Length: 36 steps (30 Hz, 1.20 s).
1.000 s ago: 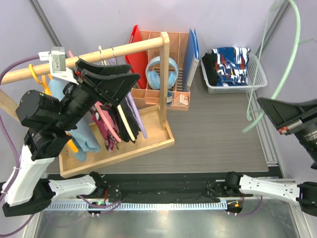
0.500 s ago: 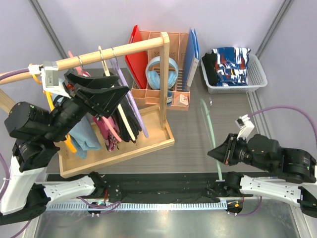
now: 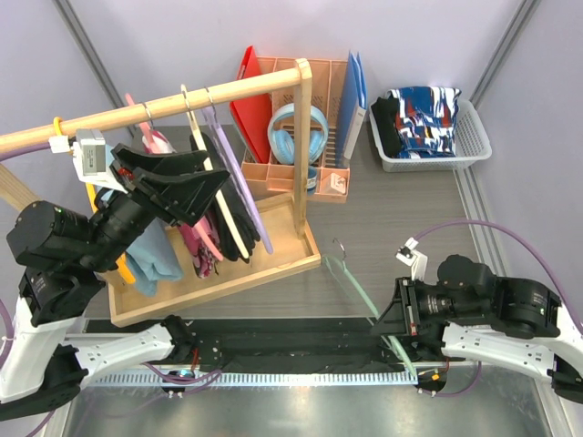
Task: Remove the trousers from the hanger
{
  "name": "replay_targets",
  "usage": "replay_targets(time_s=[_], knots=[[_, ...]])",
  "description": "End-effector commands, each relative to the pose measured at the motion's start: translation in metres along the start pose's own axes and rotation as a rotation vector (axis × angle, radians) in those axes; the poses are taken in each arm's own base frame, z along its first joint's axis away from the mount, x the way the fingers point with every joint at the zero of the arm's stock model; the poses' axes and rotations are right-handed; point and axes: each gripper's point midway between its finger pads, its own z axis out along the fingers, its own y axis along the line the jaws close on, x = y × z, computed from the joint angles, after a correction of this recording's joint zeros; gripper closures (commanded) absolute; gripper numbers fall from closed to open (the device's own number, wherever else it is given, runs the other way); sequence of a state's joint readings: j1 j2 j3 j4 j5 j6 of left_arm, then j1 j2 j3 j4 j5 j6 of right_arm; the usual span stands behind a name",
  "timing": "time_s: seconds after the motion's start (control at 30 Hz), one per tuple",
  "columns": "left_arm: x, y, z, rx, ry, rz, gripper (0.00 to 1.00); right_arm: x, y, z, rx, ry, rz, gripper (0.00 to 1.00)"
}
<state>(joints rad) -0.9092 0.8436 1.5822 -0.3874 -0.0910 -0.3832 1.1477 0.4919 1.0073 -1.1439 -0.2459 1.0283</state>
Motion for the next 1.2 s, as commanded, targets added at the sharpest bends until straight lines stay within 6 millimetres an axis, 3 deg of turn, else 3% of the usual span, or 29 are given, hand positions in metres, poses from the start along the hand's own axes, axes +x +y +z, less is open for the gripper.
replay_targets(time_s=[0.0,0.37,0.6,0.9,1.17], knots=[[-0.007,0.003,-0.004,-0.015,-0.026,0.015,0.32,-0.004,0.052,-0.011,-0.248,-0.004,-0.048,0.99],[-0.003,0.003,-0.001,-0.015,-0.007,0.017,0.32,-0.025,0.092,-0.031,-0.331,-0.075,-0.115,0.99],[-0.003,0.004,-0.002,-0.021,-0.012,0.014,0.31,-0.043,0.111,-0.023,-0.362,-0.130,-0.164,0.99],[-0.004,0.002,-0.004,-0.015,-0.010,0.006,0.32,-0.093,0.145,-0.012,-0.343,-0.294,-0.299,0.99],[-0.006,0.003,-0.013,-0.020,-0.014,-0.004,0.31,-0.138,0.186,-0.025,-0.350,-0.471,-0.429,0.99]])
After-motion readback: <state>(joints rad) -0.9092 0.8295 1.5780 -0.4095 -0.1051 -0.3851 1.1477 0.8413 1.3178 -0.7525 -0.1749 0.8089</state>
